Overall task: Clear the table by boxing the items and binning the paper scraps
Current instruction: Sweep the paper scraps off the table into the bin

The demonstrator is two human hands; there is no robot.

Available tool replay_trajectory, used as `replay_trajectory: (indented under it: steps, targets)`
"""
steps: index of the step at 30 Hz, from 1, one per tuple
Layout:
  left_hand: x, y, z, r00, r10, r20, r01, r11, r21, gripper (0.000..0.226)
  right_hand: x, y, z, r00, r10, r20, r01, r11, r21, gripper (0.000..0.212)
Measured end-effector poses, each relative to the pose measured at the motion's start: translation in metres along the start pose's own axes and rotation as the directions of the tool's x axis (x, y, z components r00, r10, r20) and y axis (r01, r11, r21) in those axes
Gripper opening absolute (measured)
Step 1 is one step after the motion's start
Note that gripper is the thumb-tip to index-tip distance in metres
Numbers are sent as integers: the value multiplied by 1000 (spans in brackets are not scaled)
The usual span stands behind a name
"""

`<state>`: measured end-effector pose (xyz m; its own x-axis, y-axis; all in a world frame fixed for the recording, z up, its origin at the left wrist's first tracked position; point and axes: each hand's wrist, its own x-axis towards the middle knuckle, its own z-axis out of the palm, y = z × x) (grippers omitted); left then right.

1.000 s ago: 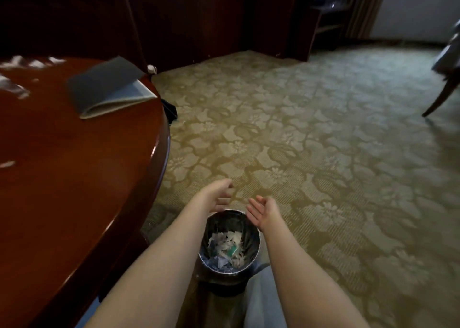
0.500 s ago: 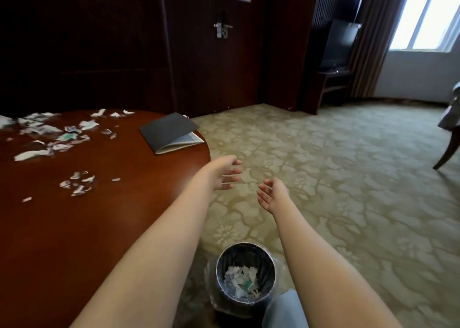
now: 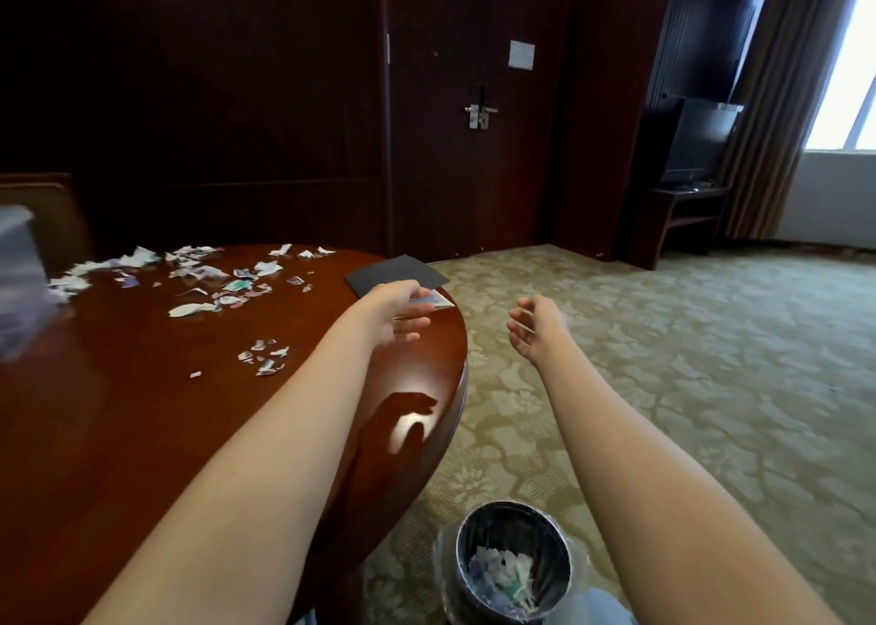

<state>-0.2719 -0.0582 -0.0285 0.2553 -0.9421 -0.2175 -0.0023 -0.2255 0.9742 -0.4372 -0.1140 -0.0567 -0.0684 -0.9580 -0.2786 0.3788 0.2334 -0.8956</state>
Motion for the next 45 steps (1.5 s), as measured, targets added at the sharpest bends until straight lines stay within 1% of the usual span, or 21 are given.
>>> replay_trajectory:
  steps: [6, 10, 18, 22, 26, 29, 31, 35, 39, 42, 45]
  targets:
    - [-19, 8, -56, 990, 36, -139, -40, 999, -24, 19, -19, -3, 38, 997, -27, 68, 31, 998, -52, 22]
    - [-23, 6, -91, 976, 33, -217, -40, 999, -26, 25, -29, 5, 66, 989, -26, 149, 41, 994, -101, 23]
    - [-38, -16, -139, 934, -14, -356, 7, 1000, -20, 28, -29, 40, 108, 960, 31, 278, 20, 983, -180, 20]
    - [-45, -20, -163, 908, -38, -417, 27, 999, -33, 27, -33, 51, 129, 947, 80, 311, 7, 963, -269, 22]
    - [-39, -25, -185, 872, -52, -487, 39, 999, -37, 26, -33, 63, 148, 930, 115, 350, 31, 923, -384, 21]
    - [-26, -34, -201, 840, -90, -535, 80, 996, -43, 28, -26, 79, 165, 919, 132, 370, 67, 875, -479, 16]
    - [-14, -39, -211, 815, -113, -569, 95, 994, -61, 29, -16, 89, 178, 910, 148, 388, 75, 861, -504, 15]
    - [17, -37, -227, 762, -171, -624, 95, 984, -153, 28, 8, 101, 212, 891, 189, 414, 70, 842, -535, 15]
    - [65, -35, -242, 681, -166, -713, 64, 984, -167, 24, 45, 112, 248, 871, 162, 463, 152, 809, -568, 11]
    - [107, -35, -257, 619, -140, -773, 50, 989, -139, 23, 82, 126, 276, 849, 84, 521, 278, 768, -577, 12]
    - [142, -27, -271, 606, -166, -778, 52, 984, -170, 23, 117, 132, 305, 827, 29, 562, 392, 687, -612, 15]
